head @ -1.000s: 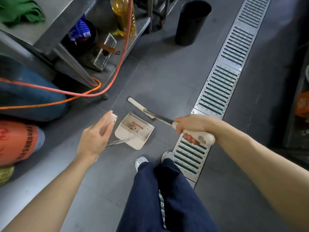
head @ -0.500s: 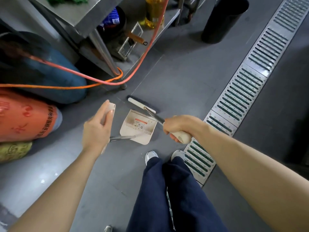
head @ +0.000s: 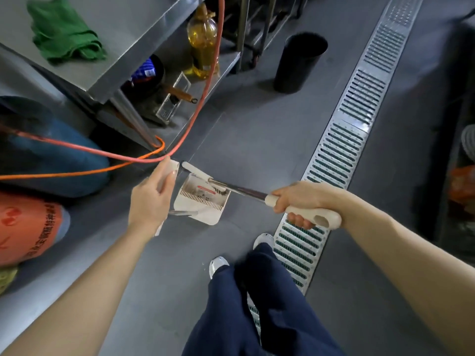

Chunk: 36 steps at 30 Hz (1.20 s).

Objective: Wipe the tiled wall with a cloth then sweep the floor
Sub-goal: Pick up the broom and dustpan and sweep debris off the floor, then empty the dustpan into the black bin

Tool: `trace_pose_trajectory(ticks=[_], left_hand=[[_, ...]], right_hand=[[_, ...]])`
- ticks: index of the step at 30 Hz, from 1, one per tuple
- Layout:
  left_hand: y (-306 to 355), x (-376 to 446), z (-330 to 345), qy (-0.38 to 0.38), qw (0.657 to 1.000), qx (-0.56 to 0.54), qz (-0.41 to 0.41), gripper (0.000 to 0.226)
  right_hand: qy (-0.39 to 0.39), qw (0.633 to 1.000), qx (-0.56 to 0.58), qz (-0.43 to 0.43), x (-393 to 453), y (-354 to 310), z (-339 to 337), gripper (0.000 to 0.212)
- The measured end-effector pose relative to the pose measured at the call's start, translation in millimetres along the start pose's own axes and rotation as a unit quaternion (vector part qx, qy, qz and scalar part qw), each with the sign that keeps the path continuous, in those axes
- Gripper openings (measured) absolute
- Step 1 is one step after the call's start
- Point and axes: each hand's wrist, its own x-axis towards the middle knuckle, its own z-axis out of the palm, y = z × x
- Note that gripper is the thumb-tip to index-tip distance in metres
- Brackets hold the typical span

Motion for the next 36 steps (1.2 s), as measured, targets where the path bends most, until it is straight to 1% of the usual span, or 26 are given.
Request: trace_pose_trajectory(ticks=[3,5,10,12,17,20,23,27,32,34,36], left_hand=[[38.2,16.5,17.9,0.003,0.999,-0.017,0.033,0.036],[72.9,27.8,30.3,-0.002,0.997,-0.02,0.072,0.036],[153.7,69.7,60.7,0.003,0.985,0.006,0.175,0.04],[186.6,89.0,71.5,0.005,0.98,-0.007,0.198,0.041],[272.1,133.6,93.8,0.044,0.966,-0.029,0.253,0.042],[321.9,159.4,105.6,0.07,0.956,-0.018,0.285,0.043],[368.2,187.2,117.7,0.09,0.94,-0.005,0.328,0.042],[422.5,234.2,135.2,0.101,0.925,0.021,0.365,0.043],[472.3,315.1,169.6,0.102,0.893,0.085,0.429,0.046],[484.8,352.7,184.5,0.09,0.882,0.11,0.448,0.046],[497.2,387.8,197.2,0.073,0.871,0.131,0.467,0.046]], right_hand=[[0.047,0.998,0.028,-0.031,-10.2,10.7,-24.1,0.042],[0.079,0.995,0.045,-0.049,-11.8,17.2,-45.3,0.041],[0.154,0.981,0.072,-0.093,-14.3,14.7,-114.7,0.04],[0.18,0.973,0.086,-0.112,-17.7,10.6,-145.3,0.039],[0.226,0.954,0.109,-0.166,-33.4,-3.1,-221.0,0.036],[0.245,0.942,0.121,-0.196,-45.7,-15.3,-260.0,0.04],[0.263,0.93,0.137,-0.217,-49.3,-31.2,-295.6,0.038],[0.284,0.921,0.145,-0.224,-47.2,-57.9,-343.8,0.042],[0.303,0.91,0.175,-0.223,-28.5,-92.1,-394.1,0.039],[0.301,0.908,0.189,-0.222,-17.5,-105.9,-410.1,0.034],[0.302,0.907,0.2,-0.213,-7.4,-120.1,-425.1,0.022]])
